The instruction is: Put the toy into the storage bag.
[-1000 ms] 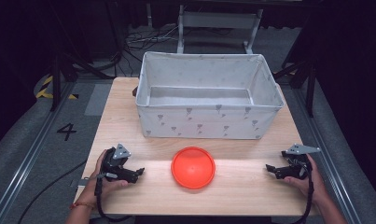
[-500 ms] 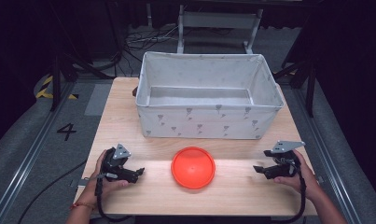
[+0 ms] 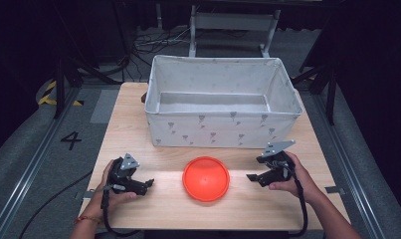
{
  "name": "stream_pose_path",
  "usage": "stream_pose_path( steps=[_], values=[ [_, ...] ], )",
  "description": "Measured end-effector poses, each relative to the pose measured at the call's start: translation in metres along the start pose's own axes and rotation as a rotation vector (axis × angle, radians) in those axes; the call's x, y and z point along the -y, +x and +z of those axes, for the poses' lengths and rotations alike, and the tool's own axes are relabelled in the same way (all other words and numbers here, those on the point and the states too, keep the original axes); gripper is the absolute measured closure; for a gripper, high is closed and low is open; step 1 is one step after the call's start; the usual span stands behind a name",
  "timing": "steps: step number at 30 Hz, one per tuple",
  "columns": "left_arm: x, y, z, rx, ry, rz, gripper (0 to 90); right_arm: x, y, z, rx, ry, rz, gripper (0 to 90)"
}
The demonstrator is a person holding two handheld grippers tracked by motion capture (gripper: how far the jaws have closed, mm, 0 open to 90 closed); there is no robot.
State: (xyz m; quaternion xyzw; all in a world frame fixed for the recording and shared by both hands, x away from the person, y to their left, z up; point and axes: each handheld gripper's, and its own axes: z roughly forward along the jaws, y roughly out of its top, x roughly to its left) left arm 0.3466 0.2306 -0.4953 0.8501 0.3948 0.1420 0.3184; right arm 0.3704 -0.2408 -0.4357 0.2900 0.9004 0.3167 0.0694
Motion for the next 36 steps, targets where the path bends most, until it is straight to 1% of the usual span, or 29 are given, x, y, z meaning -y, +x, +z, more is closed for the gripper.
stream_pose_path(
  steps=[1, 3, 4, 6, 10, 11, 12, 13, 14, 15, 16, 19, 21, 23, 26, 28, 29, 31, 35, 36],
  values=[
    [0.0, 0.0, 0.0, 0.0, 0.0, 0.0, 0.5, 0.0, 0.0, 0.0, 0.0, 0.0, 0.0, 22.7],
    [0.0, 0.0, 0.0, 0.004, 0.001, -0.006, 0.4, -0.012, 0.005, 0.006, -0.035, 0.009, -0.007, 22.7],
    [0.0, 0.0, 0.0, 0.0, 0.0, 0.0, 0.5, -0.016, 0.007, 0.009, -0.039, 0.015, -0.013, 22.7],
    [0.0, 0.0, 0.0, 0.003, 0.002, -0.004, 0.5, -0.026, 0.013, 0.017, -0.052, 0.043, -0.034, 22.7],
    [0.0, 0.0, 0.0, 0.002, 0.001, -0.002, 0.5, -0.042, 0.024, 0.032, -0.099, 0.069, -0.065, 22.8],
    [0.0, 0.0, 0.0, 0.002, 0.001, -0.002, 0.5, -0.042, 0.024, 0.032, -0.099, 0.069, -0.065, 22.8],
    [0.0, -0.001, 0.0, 0.006, 0.002, -0.008, 0.5, -0.047, 0.028, 0.036, -0.109, 0.078, -0.083, 22.6],
    [0.0, 0.0, 0.0, 0.004, 0.003, -0.005, 0.5, -0.052, 0.032, 0.04, -0.119, 0.088, -0.098, 22.5],
    [0.0, 0.0, 0.0, 0.0, 0.0, 0.0, 0.5, -0.056, 0.034, 0.044, -0.126, 0.097, -0.099, 22.4],
    [0.0, -0.001, 0.0, 0.007, 0.005, -0.01, 0.5, -0.058, 0.035, 0.048, -0.126, 0.105, -0.101, 22.2],
    [0.0, 0.0, 0.0, 0.004, 0.002, -0.005, 0.4, -0.06, 0.037, 0.052, -0.129, 0.116, -0.105, 22.2],
    [0.0, 0.0, 0.0, 0.003, 0.001, -0.006, 0.5, -0.065, 0.04, 0.064, -0.123, 0.149, -0.12, 21.2],
    [0.0, 0.0, 0.0, 0.005, 0.002, -0.007, 0.5, -0.068, 0.039, 0.073, -0.13, 0.166, -0.114, 21.1],
    [0.0, 0.0, 0.0, 0.005, 0.002, -0.007, 0.5, -0.069, 0.038, 0.081, -0.134, 0.18, -0.104, 17.6],
    [0.0, 0.0, 0.0, 0.006, 0.002, -0.007, 0.4, -0.07, 0.037, 0.091, -0.119, 0.206, -0.113, 16.8],
    [0.0, -0.001, 0.0, 0.007, 0.002, -0.009, 0.4, -0.07, 0.037, 0.095, -0.111, 0.219, -0.114, 19.2],
    [0.0, 0.0, 0.0, 0.002, -0.001, -0.001, 0.4, -0.07, 0.037, 0.096, -0.104, 0.23, -0.118, 19.0],
    [0.0, 0.0, 0.0, 0.005, 0.0, -0.001, 0.4, -0.07, 0.038, 0.099, -0.09, 0.238, -0.125, 15.9],
    [0.0, 0.0, 0.0, 0.003, -0.001, 0.002, 0.4, -0.07, 0.037, 0.102, -0.102, 0.241, -0.114, 13.7],
    [0.0, 0.0, 0.0, 0.002, -0.001, 0.003, 0.4, -0.07, 0.036, 0.102, -0.098, 0.243, -0.112, 12.4]
  ],
)
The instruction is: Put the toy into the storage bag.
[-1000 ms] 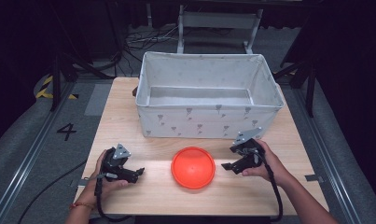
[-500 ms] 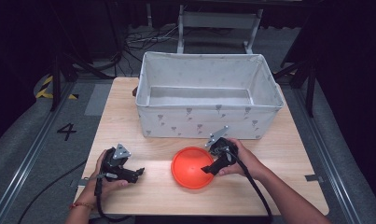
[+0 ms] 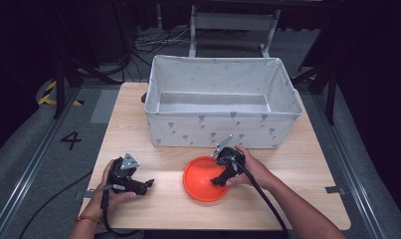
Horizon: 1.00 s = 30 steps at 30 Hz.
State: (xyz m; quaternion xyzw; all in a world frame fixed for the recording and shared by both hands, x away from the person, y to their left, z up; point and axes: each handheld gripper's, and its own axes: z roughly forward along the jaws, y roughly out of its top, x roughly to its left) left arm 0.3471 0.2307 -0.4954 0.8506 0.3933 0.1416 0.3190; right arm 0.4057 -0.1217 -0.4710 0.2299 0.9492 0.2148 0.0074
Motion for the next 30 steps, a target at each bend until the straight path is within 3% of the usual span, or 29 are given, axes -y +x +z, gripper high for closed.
stream_pose_path(
  steps=[4, 6, 7, 9, 13, 16, 20, 25, 30],
  values=[
    [0.0, -0.001, 0.0, 0.007, 0.002, -0.01, 0.3, -0.001, 0.002, 0.005, 0.019, 0.025, -0.007, 2.3],
    [0.0, -0.001, 0.0, 0.009, 0.003, -0.01, 0.3, -0.001, 0.003, 0.005, 0.017, 0.029, -0.016, 4.1],
    [0.0, -0.001, 0.0, 0.007, 0.002, -0.01, 0.3, -0.002, 0.005, 0.003, 0.007, 0.028, -0.033, 11.7],
    [0.0, 0.0, 0.0, 0.003, 0.003, -0.001, 0.3, -0.004, 0.009, 0.002, 0.001, 0.026, -0.052, 14.6],
    [0.0, -0.001, 0.0, 0.008, 0.001, -0.011, 0.2, -0.003, 0.004, -0.002, -0.006, 0.004, -0.019, 28.0],
    [0.0, -0.001, 0.0, 0.01, 0.004, -0.009, 0.2, -0.001, -0.003, -0.01, -0.004, -0.049, 0.02, 47.7],
    [0.0, -0.001, 0.0, 0.008, 0.001, -0.011, 0.2, 0.0, -0.005, -0.027, -0.033, -0.134, 0.038, 64.7],
    [0.0, -0.001, 0.0, 0.007, 0.002, -0.009, 0.2, -0.009, 0.007, -0.047, -0.005, -0.156, -0.055, 72.9],
    [0.0, -0.001, 0.0, 0.008, 0.001, -0.011, 0.2, -0.017, 0.021, -0.068, -0.03, -0.187, -0.122, 81.3]
  ],
)
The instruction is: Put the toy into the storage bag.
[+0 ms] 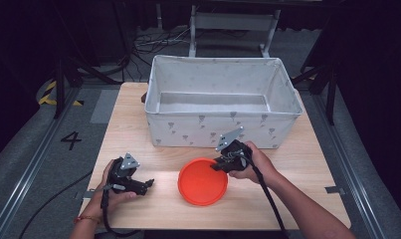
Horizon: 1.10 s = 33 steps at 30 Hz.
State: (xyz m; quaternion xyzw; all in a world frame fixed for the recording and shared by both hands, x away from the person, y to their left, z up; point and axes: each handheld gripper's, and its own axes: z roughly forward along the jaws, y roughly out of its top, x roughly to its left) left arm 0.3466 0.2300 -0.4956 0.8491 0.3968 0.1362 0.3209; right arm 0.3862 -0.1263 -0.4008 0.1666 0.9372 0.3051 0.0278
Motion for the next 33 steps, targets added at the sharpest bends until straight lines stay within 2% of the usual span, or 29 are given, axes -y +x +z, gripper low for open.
stream_pose_path(
  steps=[2, 4, 7, 10, 11, 18, 33],
  values=[
    [0.0, 0.0, 0.0, -0.001, 0.001, 0.003, 0.2, -0.004, 0.005, -0.007, -0.019, -0.003, -0.018, 82.5],
    [0.0, 0.0, 0.0, 0.001, 0.002, 0.001, 0.2, -0.008, 0.013, -0.013, 0.004, 0.019, -0.065, 82.6],
    [0.0, 0.001, 0.0, -0.01, -0.002, 0.012, 0.2, -0.009, 0.018, -0.019, 0.01, 0.041, -0.09, 82.6],
    [0.0, 0.0, 0.0, 0.0, 0.001, 0.001, 0.3, -0.009, 0.021, -0.03, 0.052, 0.059, -0.131, 82.7],
    [0.0, 0.001, 0.0, -0.009, -0.002, 0.011, 0.3, -0.009, 0.021, -0.03, 0.052, 0.059, -0.131, 82.7],
    [0.0, 0.001, 0.0, -0.01, -0.003, 0.009, 0.3, 0.0, 0.018, -0.055, 0.099, 0.078, -0.155, 82.7],
    [0.0, 0.0, 0.0, -0.005, 0.0, 0.007, 0.4, 0.032, 0.009, -0.117, 0.193, 0.156, -0.147, 82.7]
  ],
)
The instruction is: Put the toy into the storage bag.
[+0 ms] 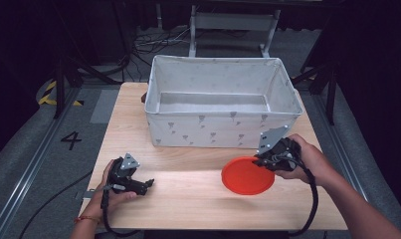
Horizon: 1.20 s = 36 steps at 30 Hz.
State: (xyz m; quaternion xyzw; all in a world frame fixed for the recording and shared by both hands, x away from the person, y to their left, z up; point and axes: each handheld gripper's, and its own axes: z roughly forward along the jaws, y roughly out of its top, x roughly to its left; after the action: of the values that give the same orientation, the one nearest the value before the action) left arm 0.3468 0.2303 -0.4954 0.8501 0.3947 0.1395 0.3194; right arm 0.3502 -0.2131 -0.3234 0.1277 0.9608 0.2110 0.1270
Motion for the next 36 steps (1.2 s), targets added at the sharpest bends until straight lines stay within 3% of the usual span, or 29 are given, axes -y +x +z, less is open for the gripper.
stream_pose_path(
  steps=[12, 22, 36],
  values=[
    [0.0, 0.0, 0.0, 0.002, 0.002, -0.006, 0.4, 0.018, -0.015, -0.045, 0.064, 0.049, 0.011, 82.6],
    [0.0, 0.0, 0.0, 0.003, 0.002, -0.006, 0.3, 0.017, -0.037, -0.088, 0.089, 0.088, -0.009, 82.5],
    [0.0, -0.001, 0.0, 0.004, 0.002, -0.01, 0.2, 0.003, -0.054, -0.127, 0.15, 0.074, -0.038, 82.6]
  ],
)
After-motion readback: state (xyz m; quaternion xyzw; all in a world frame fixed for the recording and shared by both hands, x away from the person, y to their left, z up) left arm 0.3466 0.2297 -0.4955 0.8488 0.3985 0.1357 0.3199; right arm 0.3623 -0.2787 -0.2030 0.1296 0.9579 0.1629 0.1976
